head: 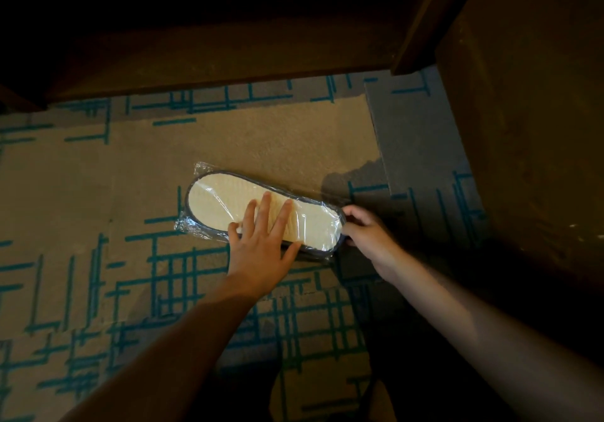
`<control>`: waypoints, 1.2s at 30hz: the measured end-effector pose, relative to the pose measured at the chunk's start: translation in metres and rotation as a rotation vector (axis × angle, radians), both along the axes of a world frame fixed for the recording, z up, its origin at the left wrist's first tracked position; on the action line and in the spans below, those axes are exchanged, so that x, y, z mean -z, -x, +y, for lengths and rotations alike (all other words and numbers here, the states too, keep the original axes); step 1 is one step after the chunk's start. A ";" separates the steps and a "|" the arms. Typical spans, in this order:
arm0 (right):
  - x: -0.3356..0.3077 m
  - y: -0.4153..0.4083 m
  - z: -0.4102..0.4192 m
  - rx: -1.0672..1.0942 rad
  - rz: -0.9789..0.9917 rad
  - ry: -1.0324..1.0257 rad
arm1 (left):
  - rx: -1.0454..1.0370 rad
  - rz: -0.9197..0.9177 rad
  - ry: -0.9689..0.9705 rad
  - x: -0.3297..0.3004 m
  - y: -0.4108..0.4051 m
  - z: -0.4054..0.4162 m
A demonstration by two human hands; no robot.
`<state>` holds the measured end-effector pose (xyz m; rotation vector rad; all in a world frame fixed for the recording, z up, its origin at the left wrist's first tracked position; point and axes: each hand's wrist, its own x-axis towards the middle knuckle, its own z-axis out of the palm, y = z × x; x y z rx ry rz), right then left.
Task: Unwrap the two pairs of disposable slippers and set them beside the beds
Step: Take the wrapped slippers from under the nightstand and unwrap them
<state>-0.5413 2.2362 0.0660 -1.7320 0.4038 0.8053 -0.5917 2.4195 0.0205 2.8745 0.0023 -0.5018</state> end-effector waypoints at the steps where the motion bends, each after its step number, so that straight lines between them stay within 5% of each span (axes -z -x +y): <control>1: 0.000 0.000 0.000 0.000 -0.011 -0.014 | -0.001 -0.006 -0.007 -0.001 -0.001 0.001; 8: -0.001 -0.007 -0.003 0.036 -0.049 0.001 | 0.108 -0.207 -0.007 -0.011 -0.015 0.007; 15: 0.001 -0.020 -0.018 0.011 -0.054 0.072 | 0.216 -0.034 0.016 -0.005 -0.026 0.020; 21: 0.018 -0.020 -0.033 0.309 -0.092 0.125 | 0.209 0.002 -0.010 0.008 -0.023 0.031; 36: 0.033 -0.027 -0.077 0.651 -0.091 0.201 | 0.099 0.104 -0.145 0.012 -0.028 0.096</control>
